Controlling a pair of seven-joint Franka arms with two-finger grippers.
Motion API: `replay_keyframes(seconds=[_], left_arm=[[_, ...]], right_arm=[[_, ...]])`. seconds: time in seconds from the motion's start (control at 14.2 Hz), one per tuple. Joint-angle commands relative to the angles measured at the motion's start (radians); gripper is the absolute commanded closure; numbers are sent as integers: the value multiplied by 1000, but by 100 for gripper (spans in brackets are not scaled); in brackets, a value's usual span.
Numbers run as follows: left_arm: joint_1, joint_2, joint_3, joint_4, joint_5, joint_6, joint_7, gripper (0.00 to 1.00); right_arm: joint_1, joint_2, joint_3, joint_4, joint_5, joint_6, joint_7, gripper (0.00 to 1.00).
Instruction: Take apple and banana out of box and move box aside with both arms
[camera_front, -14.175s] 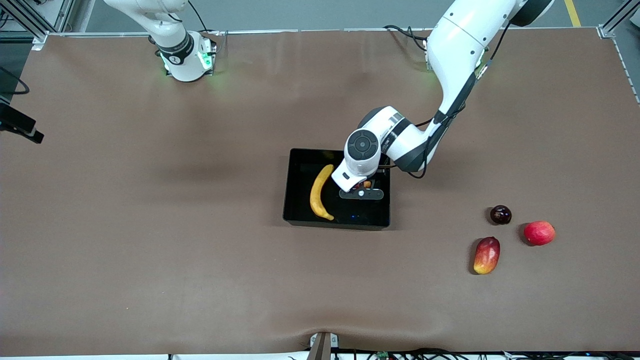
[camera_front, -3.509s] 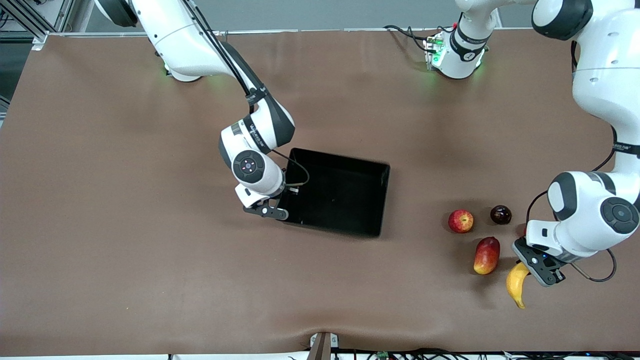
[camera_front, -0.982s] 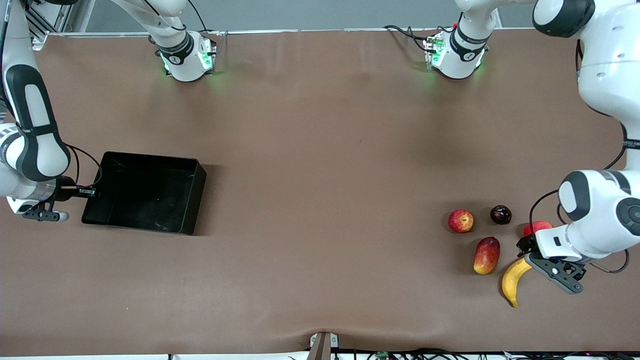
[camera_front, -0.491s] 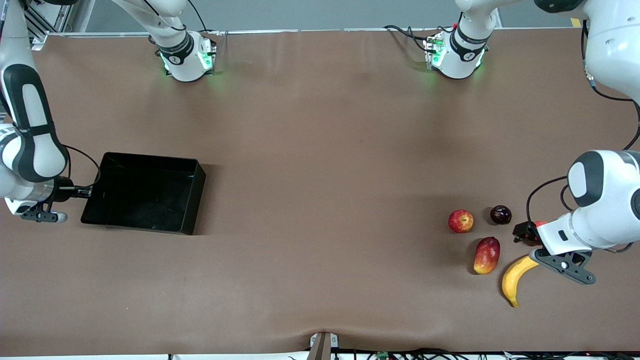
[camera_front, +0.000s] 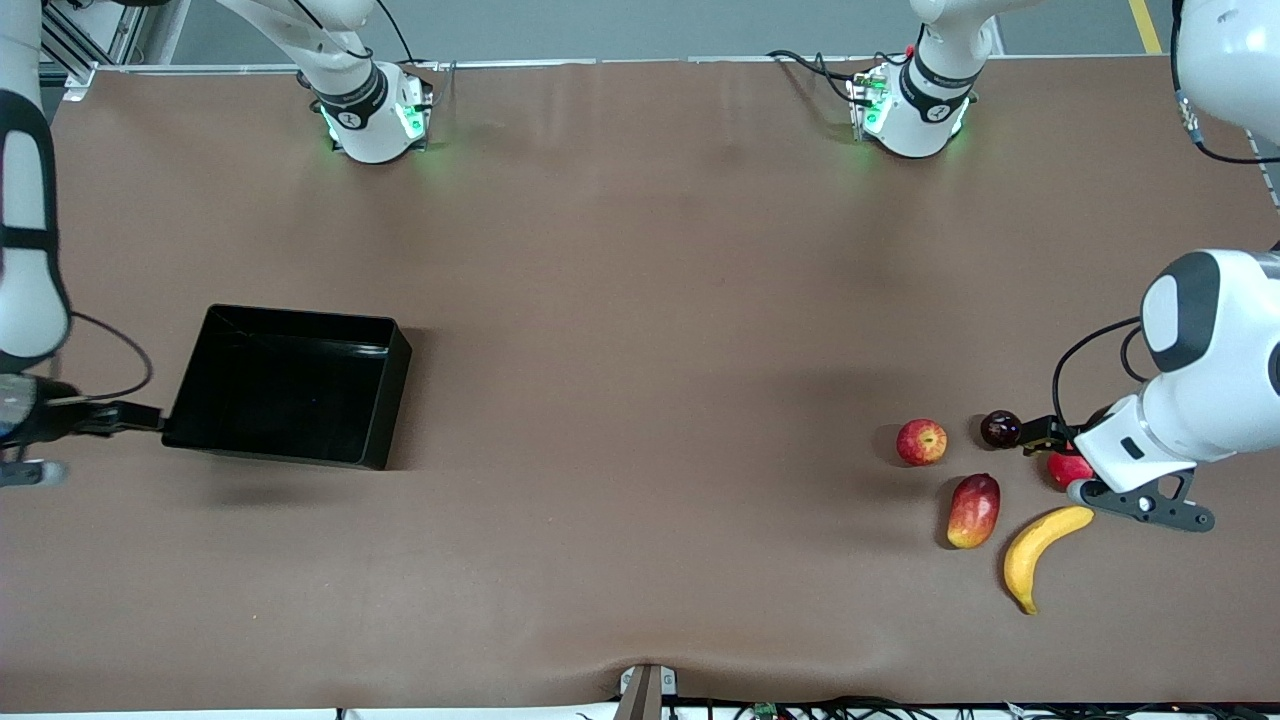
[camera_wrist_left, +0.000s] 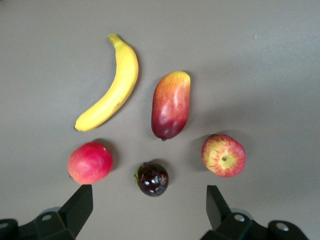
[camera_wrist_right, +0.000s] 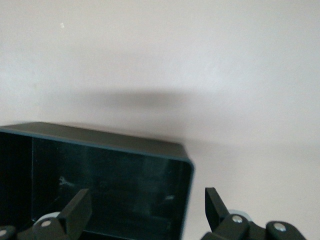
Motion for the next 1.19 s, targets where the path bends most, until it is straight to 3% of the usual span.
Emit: replay_keyframes(seconds=[0.0, 0.35, 0.77, 1.12], left_arm=[[14, -96, -8, -102, -18, 0, -59, 0], [13, -189, -11, -175, -19, 0, -205, 0], [8, -278, -13, -164, -19, -69, -207, 0], [16, -350, -13, -150, -71, -127, -199, 0]], right_arm=[[26, 2, 2, 114, -32, -36, 2, 0], [94, -34, 34, 229, -41, -214, 48, 0], [123, -228, 34, 199, -38, -471, 139, 0], [135, -472, 29, -65, -47, -441, 139, 0]])
